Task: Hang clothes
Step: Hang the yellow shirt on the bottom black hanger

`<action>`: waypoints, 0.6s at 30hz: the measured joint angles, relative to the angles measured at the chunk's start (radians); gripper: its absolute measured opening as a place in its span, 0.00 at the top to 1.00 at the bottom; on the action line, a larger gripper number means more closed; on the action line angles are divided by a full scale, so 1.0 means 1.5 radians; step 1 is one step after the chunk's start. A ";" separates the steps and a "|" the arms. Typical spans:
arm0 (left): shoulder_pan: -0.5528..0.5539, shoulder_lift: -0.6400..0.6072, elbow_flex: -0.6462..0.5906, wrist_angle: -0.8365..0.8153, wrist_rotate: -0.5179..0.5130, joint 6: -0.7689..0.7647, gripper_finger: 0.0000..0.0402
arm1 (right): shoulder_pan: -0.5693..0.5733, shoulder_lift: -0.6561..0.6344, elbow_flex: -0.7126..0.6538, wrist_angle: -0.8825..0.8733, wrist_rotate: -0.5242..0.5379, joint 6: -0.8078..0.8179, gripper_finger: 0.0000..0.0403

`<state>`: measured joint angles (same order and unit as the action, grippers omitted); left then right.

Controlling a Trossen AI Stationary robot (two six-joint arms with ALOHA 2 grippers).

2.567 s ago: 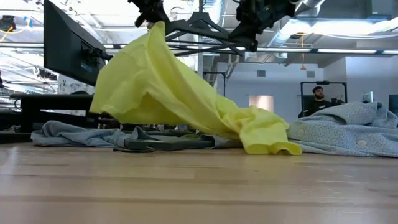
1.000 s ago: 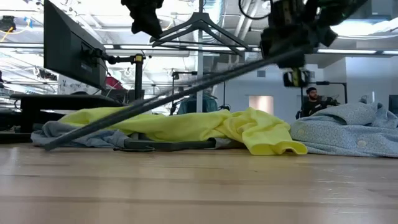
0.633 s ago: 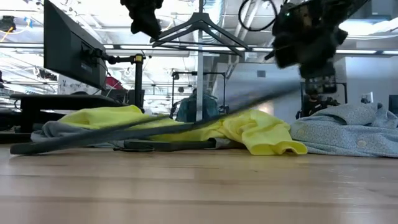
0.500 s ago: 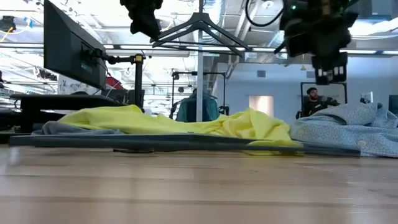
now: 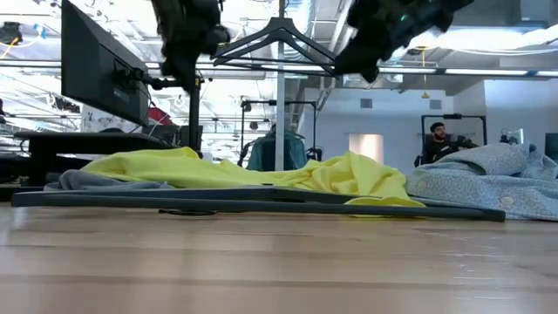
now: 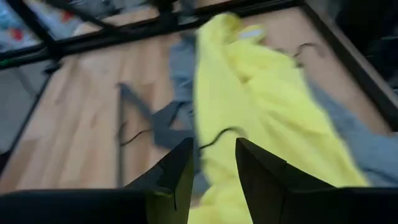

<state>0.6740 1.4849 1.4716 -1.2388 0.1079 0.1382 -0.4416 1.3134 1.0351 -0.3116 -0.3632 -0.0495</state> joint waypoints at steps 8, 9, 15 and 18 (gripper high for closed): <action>-0.006 0.000 -0.178 0.061 -0.055 0.077 0.71 | -0.049 0.068 0.000 -0.053 0.000 -0.012 0.73; -0.009 0.000 -0.197 0.081 -0.056 0.086 0.71 | -0.051 0.075 -0.001 -0.054 0.000 -0.019 0.73; -0.018 0.000 -0.273 0.227 -0.090 0.132 0.71 | -0.051 0.098 -0.001 -0.054 -0.001 -0.033 0.73; -0.016 0.000 -0.284 0.263 -0.093 0.147 0.71 | -0.051 0.099 -0.001 -0.068 -0.003 -0.043 0.73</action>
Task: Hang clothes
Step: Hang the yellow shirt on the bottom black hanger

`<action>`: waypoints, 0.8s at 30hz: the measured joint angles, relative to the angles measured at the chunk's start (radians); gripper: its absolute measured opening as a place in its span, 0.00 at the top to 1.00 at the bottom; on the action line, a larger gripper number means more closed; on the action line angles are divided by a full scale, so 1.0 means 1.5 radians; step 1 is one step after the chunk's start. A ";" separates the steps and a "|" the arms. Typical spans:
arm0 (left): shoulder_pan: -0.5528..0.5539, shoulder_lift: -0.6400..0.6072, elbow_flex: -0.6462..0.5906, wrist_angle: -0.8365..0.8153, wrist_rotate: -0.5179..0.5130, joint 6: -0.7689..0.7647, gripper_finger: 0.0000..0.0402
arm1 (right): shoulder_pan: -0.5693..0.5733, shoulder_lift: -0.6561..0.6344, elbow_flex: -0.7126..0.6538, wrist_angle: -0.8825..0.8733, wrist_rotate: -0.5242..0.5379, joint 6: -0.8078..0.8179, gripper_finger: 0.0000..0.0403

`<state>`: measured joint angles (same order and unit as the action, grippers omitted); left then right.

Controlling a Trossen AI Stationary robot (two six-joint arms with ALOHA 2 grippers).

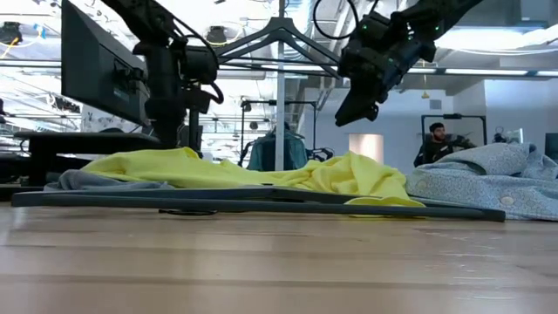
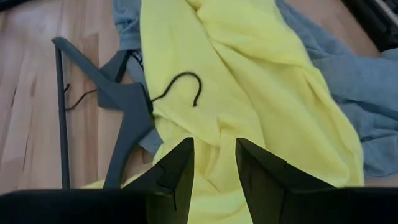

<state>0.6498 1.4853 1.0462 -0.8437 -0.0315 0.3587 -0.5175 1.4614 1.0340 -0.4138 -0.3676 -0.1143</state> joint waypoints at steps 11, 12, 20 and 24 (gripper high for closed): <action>0.012 0.003 -0.054 0.073 0.013 0.022 0.71 | -0.001 0.000 0.000 -0.024 0.000 0.000 0.73; 0.012 0.004 -0.063 0.088 0.014 0.022 0.71 | -0.001 0.000 0.000 -0.024 0.000 -0.001 0.73; 0.016 0.004 -0.081 0.165 0.015 0.001 0.86 | -0.001 0.000 0.000 -0.024 0.000 -0.002 0.73; 0.016 0.004 -0.065 0.145 0.019 -0.029 0.98 | -0.001 -0.002 0.001 -0.018 0.000 0.002 0.73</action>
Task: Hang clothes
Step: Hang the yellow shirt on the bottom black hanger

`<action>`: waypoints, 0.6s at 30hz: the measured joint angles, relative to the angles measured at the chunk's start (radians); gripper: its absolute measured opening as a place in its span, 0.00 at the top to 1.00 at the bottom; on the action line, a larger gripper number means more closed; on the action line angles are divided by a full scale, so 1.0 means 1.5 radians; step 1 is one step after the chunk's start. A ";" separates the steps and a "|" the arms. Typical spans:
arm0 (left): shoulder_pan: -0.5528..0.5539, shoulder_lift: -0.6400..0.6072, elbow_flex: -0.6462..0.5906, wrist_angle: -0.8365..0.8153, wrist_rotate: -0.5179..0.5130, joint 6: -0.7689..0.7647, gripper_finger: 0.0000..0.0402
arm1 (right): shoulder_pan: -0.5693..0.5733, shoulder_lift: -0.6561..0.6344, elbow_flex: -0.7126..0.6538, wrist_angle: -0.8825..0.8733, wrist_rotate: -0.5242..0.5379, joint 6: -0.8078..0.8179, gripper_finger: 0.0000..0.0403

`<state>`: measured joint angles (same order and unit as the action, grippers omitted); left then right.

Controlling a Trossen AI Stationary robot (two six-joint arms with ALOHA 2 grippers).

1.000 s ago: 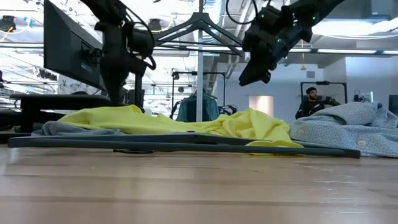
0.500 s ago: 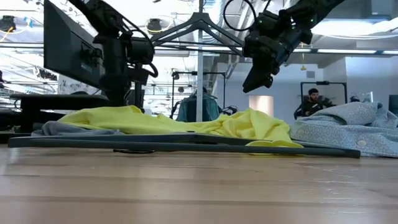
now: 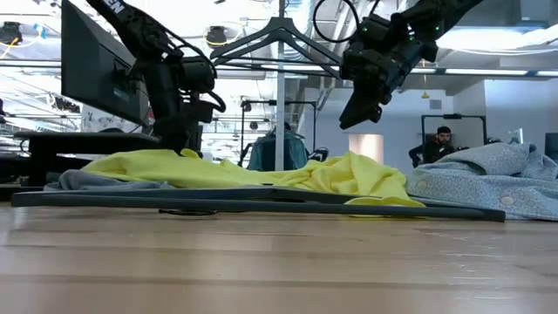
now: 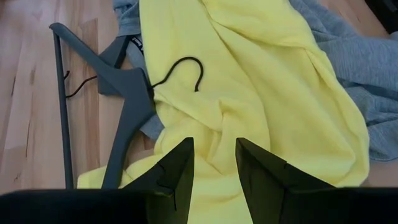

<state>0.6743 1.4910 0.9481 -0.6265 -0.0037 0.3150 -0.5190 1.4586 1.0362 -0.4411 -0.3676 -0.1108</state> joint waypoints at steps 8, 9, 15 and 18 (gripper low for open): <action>-0.027 -0.028 0.205 -0.069 0.034 -0.025 1.00 | -0.013 -0.014 0.095 0.042 0.000 -0.047 0.73; -0.033 -0.028 0.236 -0.070 0.043 -0.026 1.00 | -0.015 -0.014 0.104 0.053 0.000 -0.047 0.73; -0.068 -0.024 0.360 -0.080 0.052 -0.006 1.00 | -0.036 -0.013 0.126 0.132 0.001 -0.030 0.73; -0.078 -0.023 0.375 -0.080 0.053 -0.003 1.00 | -0.041 -0.010 0.126 0.166 0.000 0.055 0.73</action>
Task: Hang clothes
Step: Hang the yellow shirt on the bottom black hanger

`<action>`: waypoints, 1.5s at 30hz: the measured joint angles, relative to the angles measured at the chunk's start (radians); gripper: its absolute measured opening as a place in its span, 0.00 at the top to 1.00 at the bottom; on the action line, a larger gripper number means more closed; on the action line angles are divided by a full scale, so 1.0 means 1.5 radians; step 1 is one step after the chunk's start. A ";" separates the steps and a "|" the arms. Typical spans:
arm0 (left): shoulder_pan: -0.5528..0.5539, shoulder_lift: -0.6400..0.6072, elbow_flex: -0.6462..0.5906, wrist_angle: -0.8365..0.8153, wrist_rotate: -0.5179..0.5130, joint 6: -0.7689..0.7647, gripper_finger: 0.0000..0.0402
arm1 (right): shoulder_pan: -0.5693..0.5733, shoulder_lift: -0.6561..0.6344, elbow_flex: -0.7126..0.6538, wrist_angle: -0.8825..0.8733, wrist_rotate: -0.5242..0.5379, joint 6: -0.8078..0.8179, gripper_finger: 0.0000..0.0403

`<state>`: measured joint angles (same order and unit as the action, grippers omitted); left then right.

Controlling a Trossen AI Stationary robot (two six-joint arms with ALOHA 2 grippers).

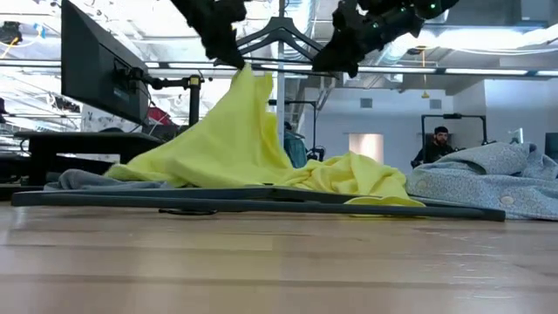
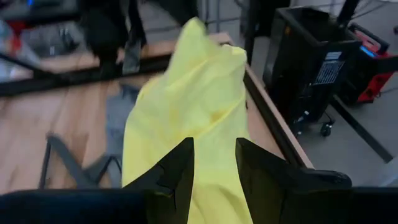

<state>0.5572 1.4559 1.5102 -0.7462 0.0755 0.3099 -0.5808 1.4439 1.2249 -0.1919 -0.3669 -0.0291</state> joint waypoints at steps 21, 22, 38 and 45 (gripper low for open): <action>-0.006 0.002 0.000 -0.001 0.031 0.060 1.00 | 0.048 0.267 0.230 0.019 -0.055 0.139 0.41; -0.005 0.002 0.000 -0.003 0.031 0.060 1.00 | 0.051 0.276 0.245 0.006 -0.057 0.141 0.41; -0.002 0.002 0.000 -0.009 0.030 0.100 1.00 | 0.042 0.261 0.271 -0.292 0.048 0.044 0.98; -0.001 0.002 0.000 -0.050 0.021 0.116 1.00 | -0.005 0.138 0.271 -0.521 0.165 -0.028 1.00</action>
<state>0.5556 1.4582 1.5101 -0.8219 0.1070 0.4835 -0.5887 1.6505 1.6315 -0.9741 -0.1190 -0.0716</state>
